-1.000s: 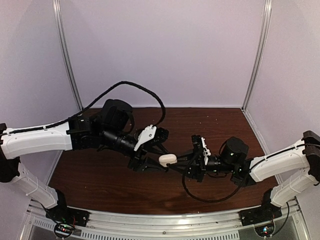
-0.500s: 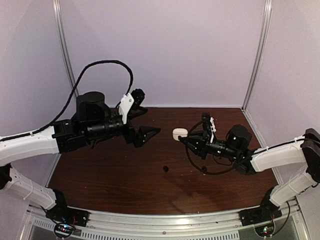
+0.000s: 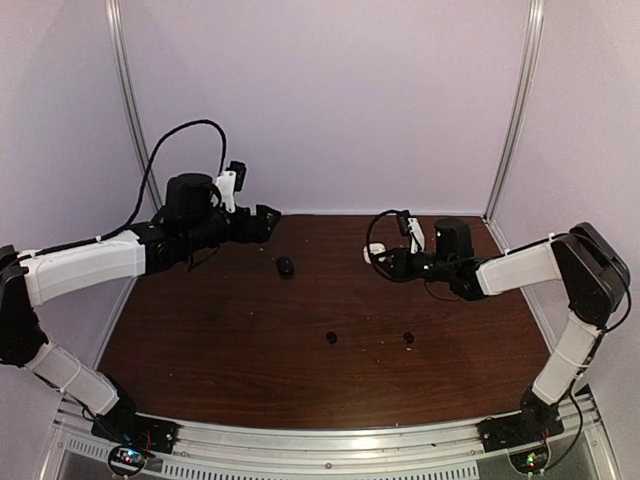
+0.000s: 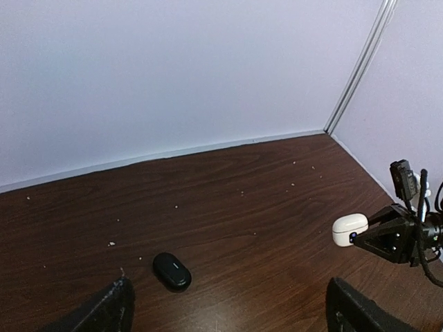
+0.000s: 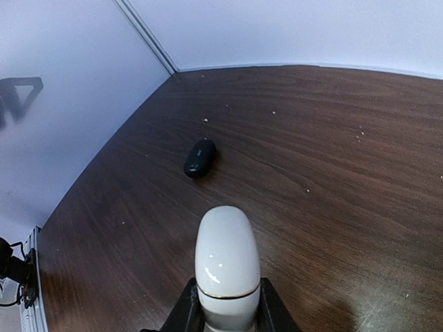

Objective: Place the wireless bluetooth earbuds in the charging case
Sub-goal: Place the charging case with the earbuds at the center of the board.

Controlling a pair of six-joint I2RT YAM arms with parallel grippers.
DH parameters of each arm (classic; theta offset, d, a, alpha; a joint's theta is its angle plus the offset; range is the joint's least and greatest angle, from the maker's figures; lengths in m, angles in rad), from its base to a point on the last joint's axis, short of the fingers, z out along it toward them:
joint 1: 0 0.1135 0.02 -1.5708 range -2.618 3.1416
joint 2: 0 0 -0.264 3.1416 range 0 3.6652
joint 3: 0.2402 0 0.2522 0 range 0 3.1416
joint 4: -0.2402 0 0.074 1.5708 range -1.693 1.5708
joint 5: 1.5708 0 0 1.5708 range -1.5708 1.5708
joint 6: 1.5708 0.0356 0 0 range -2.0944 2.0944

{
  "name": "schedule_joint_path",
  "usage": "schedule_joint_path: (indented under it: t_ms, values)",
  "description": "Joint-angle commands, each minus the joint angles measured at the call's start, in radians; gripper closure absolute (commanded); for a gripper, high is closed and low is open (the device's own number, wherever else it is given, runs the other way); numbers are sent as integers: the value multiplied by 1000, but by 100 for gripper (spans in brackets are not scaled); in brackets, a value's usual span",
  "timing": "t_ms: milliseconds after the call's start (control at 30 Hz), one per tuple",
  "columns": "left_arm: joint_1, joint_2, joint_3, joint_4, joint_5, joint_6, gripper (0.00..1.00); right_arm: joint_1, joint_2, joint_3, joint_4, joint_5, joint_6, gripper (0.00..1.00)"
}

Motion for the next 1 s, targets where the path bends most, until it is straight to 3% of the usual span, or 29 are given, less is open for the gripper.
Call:
schedule_joint_path:
  t_ms: [0,300,667,967]
  values:
    - [42,108,64,-17,67,-49,2,-35,102,102,-144,-3,15,95]
    - [126,272,117,-5,185,-89,2,-84,315,260,-237,-15,28,93]
    - [139,474,272,-138,163,-35,2,-134,383,347,-359,11,-25,69]
    - [176,566,352,-244,240,116,2,-161,372,367,-402,58,-66,54]
